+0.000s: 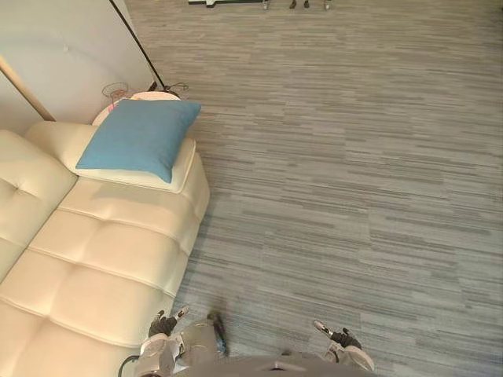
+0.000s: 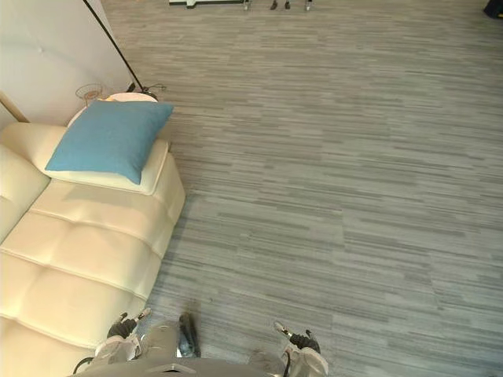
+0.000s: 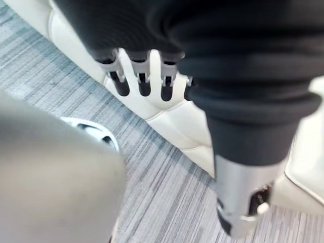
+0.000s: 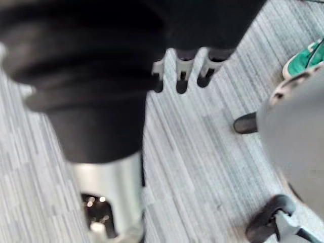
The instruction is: Pick up cushions and gather them together orderly.
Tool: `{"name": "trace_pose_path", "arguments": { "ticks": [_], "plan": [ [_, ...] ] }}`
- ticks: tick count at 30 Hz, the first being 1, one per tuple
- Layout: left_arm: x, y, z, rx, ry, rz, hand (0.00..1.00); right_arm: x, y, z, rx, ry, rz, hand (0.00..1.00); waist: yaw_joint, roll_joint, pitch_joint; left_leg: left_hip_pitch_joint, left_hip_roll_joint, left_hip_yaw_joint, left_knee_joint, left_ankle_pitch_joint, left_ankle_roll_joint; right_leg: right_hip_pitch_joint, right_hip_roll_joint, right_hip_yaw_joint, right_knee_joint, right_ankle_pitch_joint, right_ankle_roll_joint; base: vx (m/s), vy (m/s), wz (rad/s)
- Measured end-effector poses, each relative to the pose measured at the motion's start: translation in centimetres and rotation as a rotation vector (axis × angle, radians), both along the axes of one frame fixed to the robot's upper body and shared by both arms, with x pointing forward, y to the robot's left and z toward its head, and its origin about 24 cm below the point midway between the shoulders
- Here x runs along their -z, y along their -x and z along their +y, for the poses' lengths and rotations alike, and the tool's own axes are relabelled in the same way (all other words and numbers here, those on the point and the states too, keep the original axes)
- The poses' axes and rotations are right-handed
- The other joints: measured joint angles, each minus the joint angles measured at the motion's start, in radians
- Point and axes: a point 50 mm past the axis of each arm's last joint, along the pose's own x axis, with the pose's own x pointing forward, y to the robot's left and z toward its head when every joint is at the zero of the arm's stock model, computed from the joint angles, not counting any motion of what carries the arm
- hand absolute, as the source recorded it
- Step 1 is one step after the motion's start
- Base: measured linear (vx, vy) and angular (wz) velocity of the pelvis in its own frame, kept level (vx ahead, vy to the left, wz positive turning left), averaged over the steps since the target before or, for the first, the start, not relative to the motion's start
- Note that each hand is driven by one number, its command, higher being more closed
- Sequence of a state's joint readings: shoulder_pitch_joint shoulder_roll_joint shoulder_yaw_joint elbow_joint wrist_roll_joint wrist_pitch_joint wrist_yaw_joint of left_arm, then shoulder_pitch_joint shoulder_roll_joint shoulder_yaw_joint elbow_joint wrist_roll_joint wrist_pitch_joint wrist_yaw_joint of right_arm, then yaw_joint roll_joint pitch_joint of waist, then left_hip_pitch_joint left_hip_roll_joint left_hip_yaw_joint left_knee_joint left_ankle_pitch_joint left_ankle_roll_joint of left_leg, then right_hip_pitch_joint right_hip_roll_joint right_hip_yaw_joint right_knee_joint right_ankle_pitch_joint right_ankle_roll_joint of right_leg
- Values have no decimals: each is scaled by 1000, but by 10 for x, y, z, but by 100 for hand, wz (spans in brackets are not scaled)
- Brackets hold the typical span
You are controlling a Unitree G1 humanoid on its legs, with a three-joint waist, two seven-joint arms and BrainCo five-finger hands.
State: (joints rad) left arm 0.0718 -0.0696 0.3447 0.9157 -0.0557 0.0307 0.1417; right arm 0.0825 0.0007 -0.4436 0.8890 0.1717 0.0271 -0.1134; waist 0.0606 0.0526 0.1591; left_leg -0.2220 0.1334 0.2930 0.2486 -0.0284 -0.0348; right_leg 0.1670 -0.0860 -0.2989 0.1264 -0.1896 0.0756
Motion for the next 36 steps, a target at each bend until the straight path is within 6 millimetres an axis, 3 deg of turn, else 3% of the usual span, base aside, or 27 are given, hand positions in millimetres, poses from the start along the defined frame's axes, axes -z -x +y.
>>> {"name": "trace_pose_path", "arguments": {
  "ticks": [1, 4, 6, 8, 9, 10, 11, 13, 15, 16, 19, 21, 23, 24, 26, 27, 28, 29, 30, 31, 35, 36],
  "plan": [
    [0, 0, 2, -5, -4, -2, 0, 0, -2, 3, -6, -7, -2, 0, 5, -21, -10, 2, -23, -4, 23, 11, 47, 12, -20, 23, 1, -22, 16, 441, 234, -28],
    [-2, 0, 14, -5, -36, -6, 0, 3, -3, 19, -12, -47, -5, 0, 13, -80, -42, 0, -50, 46, 101, -92, 67, -1, -75, 93, 52, -31, 10, 452, 216, -33],
    [-1, 1, 14, 2, -37, 0, 0, 4, -1, 23, -14, -60, 1, 0, 27, -86, -46, 50, -57, 76, 130, -161, 78, -58, -106, 156, 236, -29, 14, 420, 242, -47],
    [2, 5, 17, 66, -54, 37, 0, 2, -7, 20, -47, -40, -8, 0, -3, -82, -41, 148, -76, 80, 106, -201, 88, -219, -140, 228, 658, 42, 90, 374, 200, 4],
    [2, 7, 18, 73, -56, 45, 0, 2, -6, 20, -53, -37, -6, 0, -7, -79, -39, 174, -79, 78, 97, -206, 89, -241, -143, 227, 720, 42, 89, 377, 119, 27],
    [3, 8, 18, 76, -56, 52, 0, 2, -6, 18, -53, -34, -3, 0, -11, -82, -37, 238, -90, 71, 57, -211, 87, -280, -157, 193, 803, 26, 65, 357, 76, 15],
    [4, 10, 17, 81, -52, 63, 0, 2, -5, 17, -54, -30, -1, 0, -9, -79, -36, 314, -93, 72, -9, -210, 84, -315, -156, 133, 805, -20, 38, 399, 76, 10],
    [5, 12, 16, 85, -50, 74, 0, 4, -4, 16, -57, -32, 8, 0, -16, -78, -36, 359, -91, 70, -59, -207, 79, -360, -144, 58, 719, -49, 20, 302, 25, 7],
    [5, 7, 14, 95, -42, 73, 0, 3, -5, 12, -57, -22, 8, 0, -25, -70, -31, 407, -86, 49, -112, -213, 67, -441, -86, 13, 440, -33, -10, 321, -66, 17],
    [5, 7, 13, 98, -40, 77, 0, 2, -5, 11, -56, -19, 7, 0, -27, -66, -29, 412, -83, 42, -117, -216, 62, -451, -73, 13, 375, -10, -11, 262, -92, 38],
    [6, 8, 11, 96, -33, 85, 0, 3, 3, 3, 14, -17, 13, 0, -38, -60, -17, 465, -83, -20, -126, -272, 25, -448, -60, 17, 14, 191, -6, 403, -202, 63],
    [8, 10, 5, 94, -19, 93, 0, 2, 5, -2, 30, -8, 14, 0, -38, -47, -11, 515, -59, -84, -125, -325, -2, -444, -55, 42, 67, 317, -28, 516, -254, 76],
    [10, 12, -7, 89, 23, 97, 0, 0, 7, -12, 36, 20, 11, 0, -44, 0, -16, 527, -21, -148, -126, -339, 18, -467, -41, 32, 207, 217, -24, 485, -234, 73],
    [10, 11, -14, 79, 49, 86, 0, -3, 3, -16, 52, 31, -10, 0, -31, 23, -12, 527, -5, -214, -99, -296, 0, -485, -43, 22, 307, 130, -42, 489, -294, 51],
    [10, 13, -15, 59, 54, 85, 0, -4, 1, -17, 59, 31, -18, 0, -32, 34, -19, 484, 17, -272, 3, -270, -8, -460, -46, -11, 340, 74, -54, 483, -308, 56],
    [10, 13, -13, 54, 54, 83, 0, -4, 1, -15, 60, 24, -16, 0, -39, 28, -15, 398, 34, -320, 197, -235, -50, -415, -49, -50, 346, 33, -55, 498, -280, 76],
    [8, 9, -9, 47, 42, 62, 0, -3, 2, -13, 52, 21, -11, 0, -37, 31, -11, 306, 47, -355, 408, -151, -99, -366, -47, -84, 339, 7, -67, 481, -257, 73],
    [7, 8, -8, 38, 39, 57, 0, -2, 2, -12, 39, 21, -8, 0, -33, 29, -9, 260, 57, -355, 502, -104, -108, -341, -46, -96, 330, -2, -75, 452, -188, 43],
    [7, 8, -6, 29, 35, 54, 0, -3, 1, -11, 22, 23, -8, 0, -25, 29, -8, 186, 85, -332, 650, -73, -97, -298, -34, -106, 304, -12, -81, 430, -135, 15],
    [5, 5, -1, 32, 20, 43, 0, -3, -3, -8, 18, 15, -14, 0, -15, 18, -4, 112, 106, -260, 744, -105, -56, -226, -22, -109, 242, -12, -81, 424, -117, 5],
    [0, -3, 6, 33, -8, 4, 0, -1, -3, 0, 7, -3, -9, 0, -6, -13, 10, 20, 102, -85, 590, -191, -38, -84, -46, -119, 119, 7, -51, 392, -43, 2],
    [0, -4, 5, 38, -10, 0, 0, 0, -1, 1, 9, -6, -2, 0, -6, -13, 11, 8, 91, -16, 449, -190, -33, -61, -55, -126, 109, 10, -46, 361, 87, 11]
  ]
}}
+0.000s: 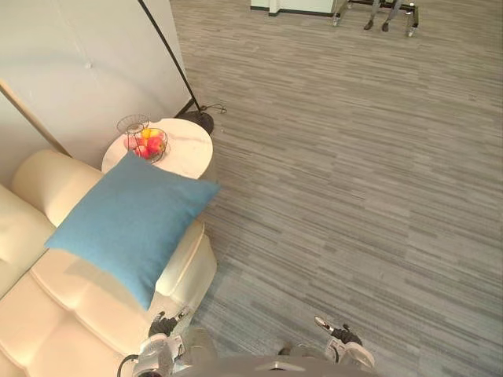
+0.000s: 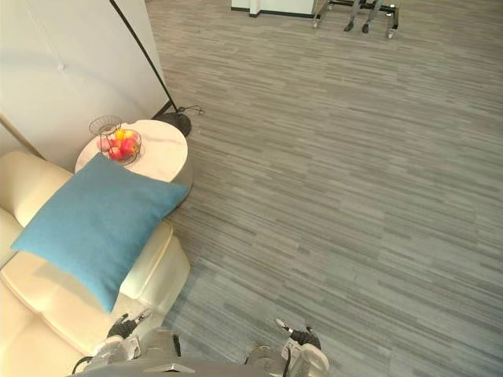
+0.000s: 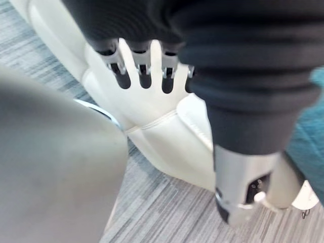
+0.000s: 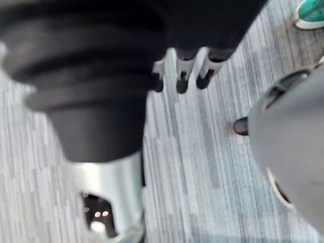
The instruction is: Pick up cushions and gather them together orderly.
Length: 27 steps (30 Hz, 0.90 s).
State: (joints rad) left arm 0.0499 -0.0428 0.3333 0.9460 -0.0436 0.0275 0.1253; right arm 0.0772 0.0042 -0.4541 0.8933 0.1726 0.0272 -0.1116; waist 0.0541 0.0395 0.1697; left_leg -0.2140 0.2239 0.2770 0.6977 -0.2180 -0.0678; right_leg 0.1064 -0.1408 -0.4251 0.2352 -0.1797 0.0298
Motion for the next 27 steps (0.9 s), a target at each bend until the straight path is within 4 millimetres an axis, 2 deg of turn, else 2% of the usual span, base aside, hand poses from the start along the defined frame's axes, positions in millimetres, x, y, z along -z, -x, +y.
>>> {"name": "trace_pose_path", "arguments": {
  "ticks": [1, 2, 3, 4, 5, 6, 7, 8, 10, 11, 12, 14, 15, 17, 18, 19, 20, 21, 22, 23, 24, 25, 27],
  "plan": [
    [0, 0, -1, 8, 0, 3, 0, 0, 1, -1, 2, 4, -2, 0, -3, 5, -3, -2, -18, 49, -163, 43, 14, 15, 0, -4, -1, -1, 12, 427, 135, 23],
    [1, 2, -7, 30, 6, 12, 0, -2, 2, -5, 4, 17, -6, 0, -2, 26, -16, -14, -37, 84, -333, 187, 70, 19, 23, -1, 3, -9, 37, 399, 159, 59],
    [-1, -3, 1, 46, -15, 0, 0, 2, 7, 3, 8, -7, 11, 0, -3, -20, -19, 10, -81, 103, -374, 184, 109, 26, -13, 24, 6, -29, 64, 311, 121, 59],
    [-1, -3, 3, 46, -22, 0, 0, 2, 6, 7, 7, -16, 11, 0, -3, -36, -19, 18, -99, 102, -400, 185, 111, 25, -21, 36, 7, -28, 63, 264, 100, 62],
    [-2, -3, 8, 38, -33, -2, 0, 3, 5, 14, 6, -35, 7, 0, 0, -63, -23, 29, -127, 98, -432, 188, 114, 26, -37, 50, 7, -27, 61, 196, 53, 29],
    [-2, -3, 9, 33, -34, -3, 0, 3, 4, 17, 6, -43, 4, 0, 4, -72, -22, 40, -138, 96, -443, 188, 114, 32, -44, 63, 8, -24, 56, 219, 59, 26],
    [-2, -2, 10, 33, -35, 2, 0, 3, 0, 20, 3, -49, -4, 0, 8, -78, -21, 70, -154, 94, -468, 188, 115, 44, -51, 91, 18, -8, 37, 193, 49, 11],
    [-1, -1, 10, 32, -32, 12, 0, 2, -2, 21, -2, -49, -12, 0, 10, -77, -21, 103, -164, 95, -496, 188, 115, 53, -56, 103, 34, 6, 35, 172, 50, 4],
    [0, 2, 10, 29, -30, 21, 0, 2, -3, 22, -10, -51, -12, 0, 17, -79, -21, 155, -180, 99, -546, 190, 112, 56, -69, 123, 78, 25, 53, 113, 61, -5],
    [1, 4, 8, 29, -24, 32, 0, 2, -4, 23, -22, -50, -12, 0, 20, -76, -22, 200, -193, 95, -595, 193, 110, 14, -90, 146, 209, 45, 80, 81, 74, -1],
    [2, 5, 8, 30, -23, 36, 0, 2, -4, 22, -25, -46, -12, 0, 19, -73, -24, 210, -197, 89, -603, 193, 110, -11, -101, 149, 272, 57, 91, 64, 66, 19],
    [2, 6, 9, 56, -30, 46, 0, 1, -3, 15, -59, -17, -4, 0, 2, -67, -23, 235, -195, 39, -614, 174, 108, -118, -125, 200, 515, 174, 120, 82, 21, 65],
    [2, 7, 10, 65, -34, 50, 0, 2, 0, 15, -71, -15, 4, 0, -6, -61, -17, 247, -196, 0, -612, 168, 107, -167, -119, 240, 618, 146, 121, 105, -8, 84],
    [2, 7, 10, 66, -35, 51, 0, 2, 2, 15, -73, -15, 9, 0, 1, -66, -19, 274, -196, -48, -612, 164, 112, -214, -107, 258, 659, 24, 101, 97, -49, 92],
    [2, 8, 10, 64, -35, 53, 0, 3, 6, 15, -71, -14, 18, 0, -1, -66, -19, 282, -196, -98, -612, 162, 110, -233, -83, 271, 601, -24, 97, 67, -95, 96],
    [2, 8, 10, 64, -35, 53, 0, 3, 6, 15, -72, -14, 18, 0, -3, -66, -19, 283, -197, -117, -611, 160, 106, -240, -69, 286, 567, -35, 93, 65, -158, 120],
    [3, 8, 10, 61, -34, 53, 0, 3, 5, 16, -74, -14, 17, 0, -4, -65, -19, 281, -198, -171, -610, 158, 104, -246, -34, 335, 474, -44, 89, 16, -147, 119],
    [3, 9, 10, 50, -31, 51, 0, 3, 6, 16, -74, -15, 19, 0, -6, -63, -21, 272, -200, -218, -607, 158, 104, -244, 1, 389, 401, -47, 84, 52, -290, 195],
    [3, 10, 10, 31, -27, 51, 0, 4, 6, 16, -89, -13, 23, 0, -13, -66, -23, 232, -211, -312, -584, 156, 97, -235, 65, 518, 278, -48, 83, 41, -285, 180],
    [3, 10, 12, 22, -29, 49, 0, 4, 8, 17, -88, -17, 28, 0, -15, -72, -27, 220, -223, -345, -579, 157, 95, -226, 75, 562, 232, -42, 76, 103, -457, 235],
    [1, 13, 20, -6, -46, 43, 0, 9, 16, 24, -81, -44, 57, 0, -6, -124, -55, 193, -284, -422, -580, 173, 71, -205, 40, 608, 120, -27, 62, 164, -383, 217],
    [3, 14, 16, -29, -32, 45, 0, 10, 23, 17, -49, -42, 78, 0, -1, -118, -60, 189, -289, -471, -570, 191, 43, -195, 20, 530, 140, -44, 60, 185, -352, 221],
    [5, 21, 7, -70, -1, 52, 0, 9, 19, 11, -54, -23, 73, 0, 15, -59, -69, 162, -251, -479, -541, 189, 23, -157, 26, 423, 122, -49, 54, 120, -195, 170]
  ]
}}
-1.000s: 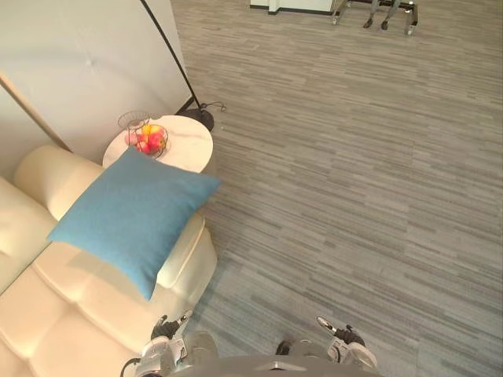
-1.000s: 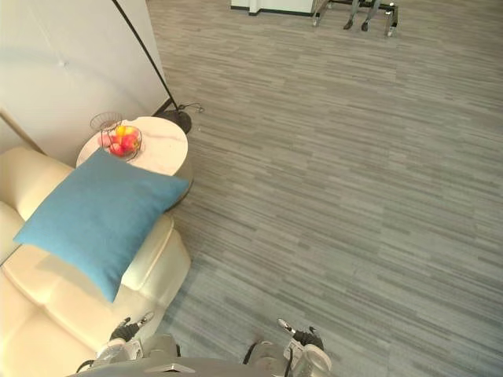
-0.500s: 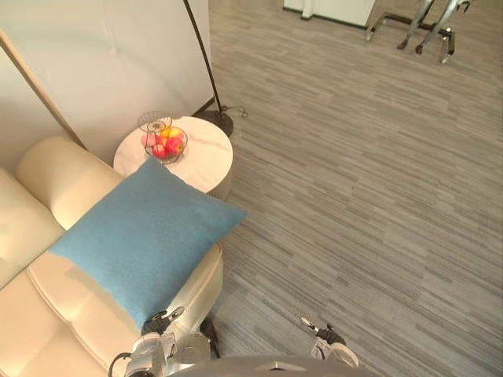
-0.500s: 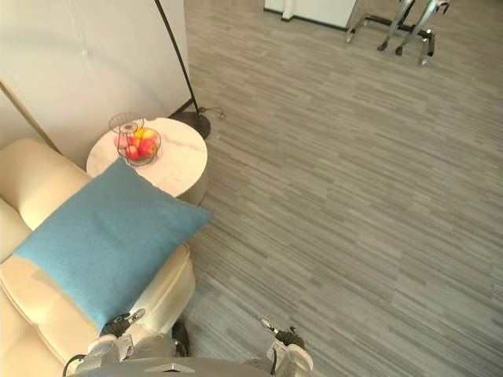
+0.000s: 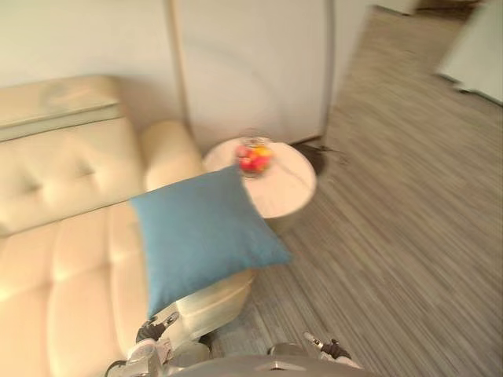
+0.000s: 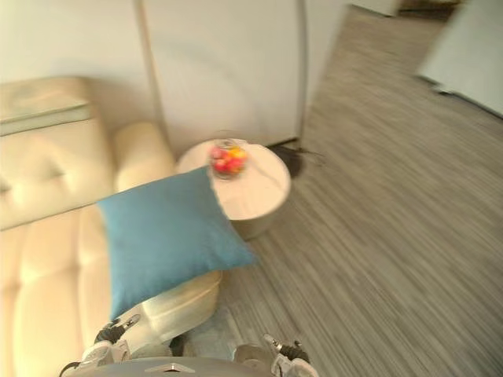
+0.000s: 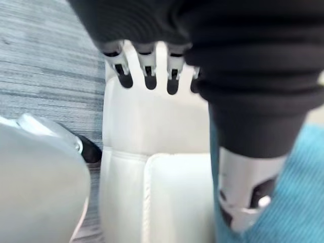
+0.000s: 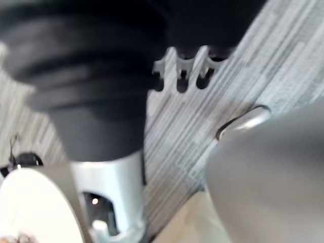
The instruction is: Pick up cushions and gather them together orderly.
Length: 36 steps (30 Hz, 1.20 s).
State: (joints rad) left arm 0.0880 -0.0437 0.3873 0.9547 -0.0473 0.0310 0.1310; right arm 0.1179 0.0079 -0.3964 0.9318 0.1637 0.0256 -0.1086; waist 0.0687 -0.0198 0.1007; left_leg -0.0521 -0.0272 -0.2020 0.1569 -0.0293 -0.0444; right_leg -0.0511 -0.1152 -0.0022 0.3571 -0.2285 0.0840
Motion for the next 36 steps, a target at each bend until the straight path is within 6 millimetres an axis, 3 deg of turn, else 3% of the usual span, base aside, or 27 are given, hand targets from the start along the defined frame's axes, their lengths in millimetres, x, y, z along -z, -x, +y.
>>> {"name": "trace_pose_path", "arguments": {
  "ticks": [1, 3, 6, 8, 9, 11, 13, 15, 16, 18, 28, 36],
  "plan": [
    [1, 3, -3, -43, 14, 1, 0, -1, -4, -3, -25, 12, -4, 0, -2, 20, -2, -26, 20, -14, 13, 5, -15, 30, 4, -77, -27, 5, -8, 85, -170, 162],
    [1, 2, -2, -60, 17, -4, 0, -1, -5, -1, -38, 11, 0, 0, -2, 19, -2, -53, 38, -3, 35, 6, -15, 52, 6, -143, -47, 9, -15, 67, -95, 113],
    [-1, -6, 1, -53, 10, -22, 0, 1, -3, 2, -34, 1, 11, 0, -1, 3, 8, -111, 80, 161, 70, 22, 11, 81, -20, -258, -57, 9, -16, 73, -14, 89],
    [-2, -8, 4, -43, 2, -24, 0, 2, -2, 4, 0, -13, 7, 0, -17, -12, 16, -117, 115, 367, 87, 7, 74, 107, -59, -317, -53, 6, -8, 123, 122, 80],
    [-2, -9, 5, -27, -4, -23, 0, 2, -1, 5, 17, -19, 5, 0, -20, -12, 17, -104, 123, 457, 82, -5, 72, 122, -83, -333, -53, 2, 6, 113, 138, 57],
    [-3, -11, 7, 12, -21, -19, 0, 2, 0, 5, 32, -21, 2, 0, -22, -25, 19, -75, 103, 509, 45, -6, 71, 129, -110, -327, -63, 4, 6, 74, 120, 27],
    [-3, -9, 8, 50, -36, -5, 0, 2, 2, 9, 56, -34, -1, 0, -23, -31, 20, -27, 59, 505, -49, 35, 67, 144, -118, -275, -102, 30, -23, 41, 152, 3],
    [-2, -8, 10, 73, -37, 5, 0, 3, 4, 10, 73, -44, 4, 0, -30, -45, 10, 25, 43, 505, -138, 69, 63, 161, -112, -244, -129, 69, -20, 55, 116, -6],
    [-1, -4, 10, 75, -35, 19, 0, 3, 6, 11, 92, -51, 10, 0, -32, -35, 9, 45, 40, 504, -178, 84, 55, 163, -106, -229, -136, 84, -22, 79, 92, -11],
    [0, -3, 12, 100, -42, 32, 0, 5, 10, 11, 108, -58, 22, 0, -39, -40, 4, 94, 42, 500, -243, 114, 49, 180, -89, -222, -143, 109, -19, 65, 10, -9],
    [4, 4, 7, 124, -32, 68, 0, 6, 23, -7, 160, -34, 64, 0, -58, -12, -11, 130, 51, 501, -244, 113, 44, 223, -73, -198, -170, 110, -20, 10, -47, -3],
    [4, 5, 11, 162, -27, 69, 0, 9, 32, -9, 164, -40, 112, 0, -71, -16, -11, 136, 61, 506, -244, 123, 26, 233, -52, -154, -237, 87, -13, -56, -50, -23]
  ]
}}
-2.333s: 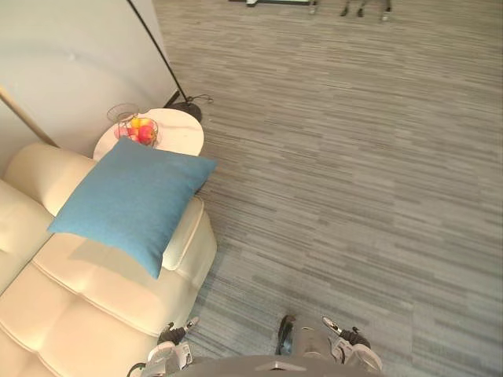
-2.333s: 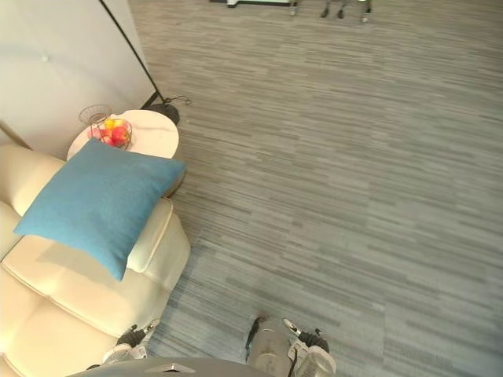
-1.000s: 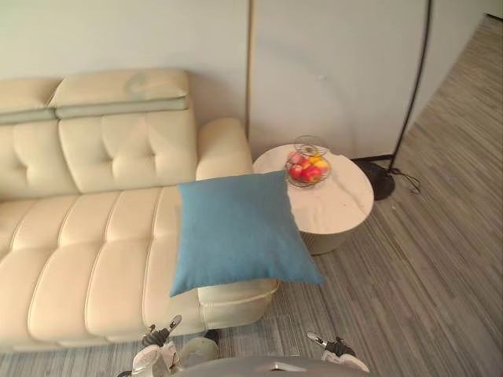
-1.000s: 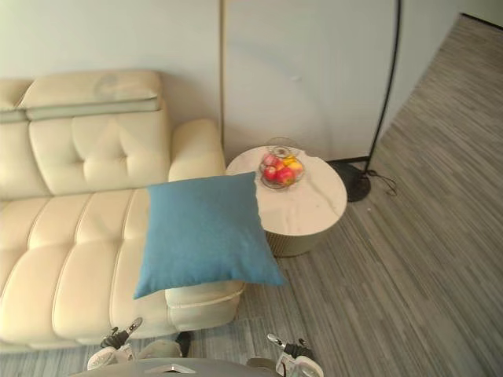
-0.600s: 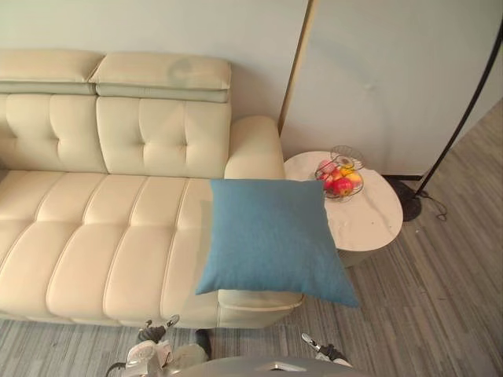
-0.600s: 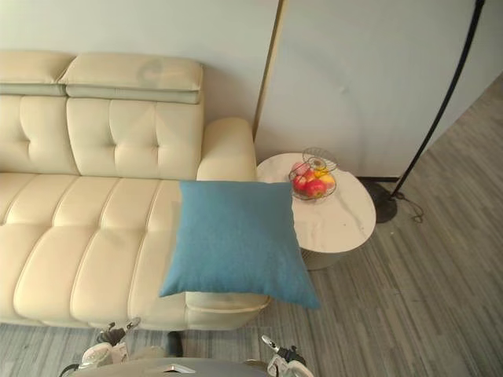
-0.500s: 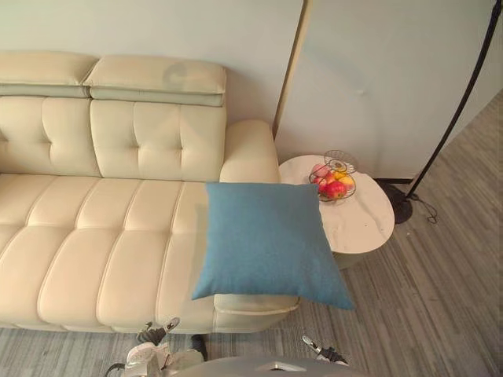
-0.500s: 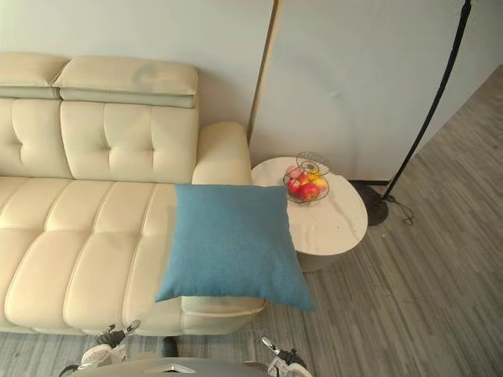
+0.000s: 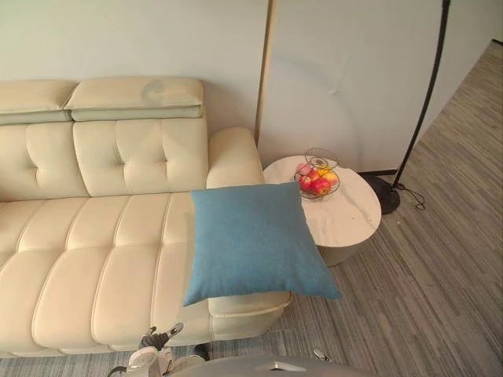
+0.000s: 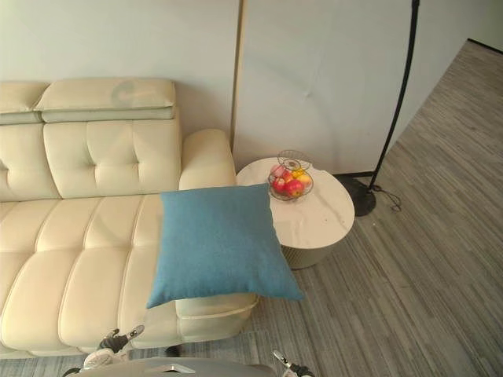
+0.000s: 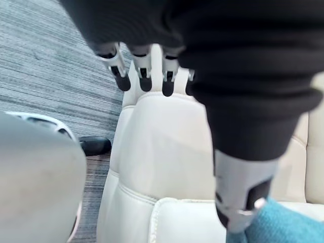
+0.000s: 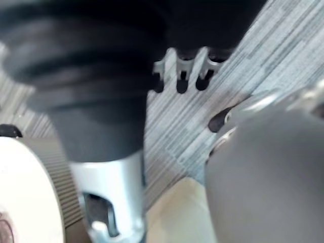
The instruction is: Pick up cushions and gather them together orderly.
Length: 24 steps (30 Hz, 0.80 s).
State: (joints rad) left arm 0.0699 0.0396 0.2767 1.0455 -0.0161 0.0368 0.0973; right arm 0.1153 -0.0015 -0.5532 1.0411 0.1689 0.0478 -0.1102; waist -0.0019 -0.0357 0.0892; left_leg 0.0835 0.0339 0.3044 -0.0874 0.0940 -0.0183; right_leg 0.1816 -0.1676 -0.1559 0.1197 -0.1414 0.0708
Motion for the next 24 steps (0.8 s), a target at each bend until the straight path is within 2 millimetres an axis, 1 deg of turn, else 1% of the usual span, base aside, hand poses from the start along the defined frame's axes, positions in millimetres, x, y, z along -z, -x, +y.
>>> {"name": "trace_pose_path", "arguments": {
  "ticks": [2, 3, 7, 9, 13, 15, 16, 17, 21, 24],
  "plan": [
    [1, 1, -1, 5, 2, 5, 0, 1, 5, 0, 3, 0, 12, 0, -8, -7, 6, 2, 0, -1, 0, 5, -7, -2, 1, 12, -5, -20, 11, -70, -35, -12],
    [1, -1, -1, 32, 13, 10, 0, 3, 12, 0, -26, -5, 50, 0, -10, -10, 13, 25, 10, -1, -1, -3, -33, 28, 19, 37, -37, -31, 0, -35, -11, -1],
    [1, -1, -1, 32, 13, 9, 0, 3, 12, 0, -26, -5, 50, 0, -10, -10, 14, 25, 10, -1, -1, -3, -33, 28, 19, 37, -37, -31, 0, 0, 0, 0],
    [1, -1, -1, 32, 13, 8, 0, 2, 9, 0, -28, -5, 42, 0, -9, -10, 16, 23, 10, -3, -1, -3, -33, 27, 19, 33, -39, -36, -7, 0, 0, 0],
    [0, -5, 0, 18, 14, -4, 0, 2, 4, 1, -46, -3, 32, 0, -8, -12, 36, 13, 10, 1, -1, -8, -36, 25, 16, 17, -48, -37, -6, -1, -1, 6],
    [0, -5, 2, -17, 21, -16, 0, 2, 3, 2, -46, -5, 28, 0, -5, -15, 40, -3, 10, 0, -1, -8, -37, 18, 15, 4, -56, -33, 0, 8, -14, 11],
    [-1, -5, 3, -29, 21, -21, 0, 2, 2, 2, -46, -4, 25, 0, -2, -18, 42, -9, 10, 0, -1, -8, -37, 15, 15, 2, -60, -26, 12, 0, 0, 0],
    [-1, -6, 4, -48, 22, -28, 0, 2, -1, 2, -46, -4, 17, 0, 0, -17, 41, -14, 10, 1, -1, -8, -36, 13, 14, 1, -64, -23, 17, 42, -21, -1],
    [-3, -9, 13, -91, 10, -43, 0, 1, -11, 6, -17, -13, -14, 0, 4, -40, 54, -21, 11, 4, 0, -9, -37, 12, 13, -15, -74, -12, 34, 55, -34, -1],
    [-5, -11, 19, -100, -2, -47, 0, -3, -22, -8, 45, 12, -53, 0, 4, -39, 56, -12, 17, 28, 0, -11, -41, 12, 16, -16, -73, 8, 39, 62, -32, -18]
  ]
}}
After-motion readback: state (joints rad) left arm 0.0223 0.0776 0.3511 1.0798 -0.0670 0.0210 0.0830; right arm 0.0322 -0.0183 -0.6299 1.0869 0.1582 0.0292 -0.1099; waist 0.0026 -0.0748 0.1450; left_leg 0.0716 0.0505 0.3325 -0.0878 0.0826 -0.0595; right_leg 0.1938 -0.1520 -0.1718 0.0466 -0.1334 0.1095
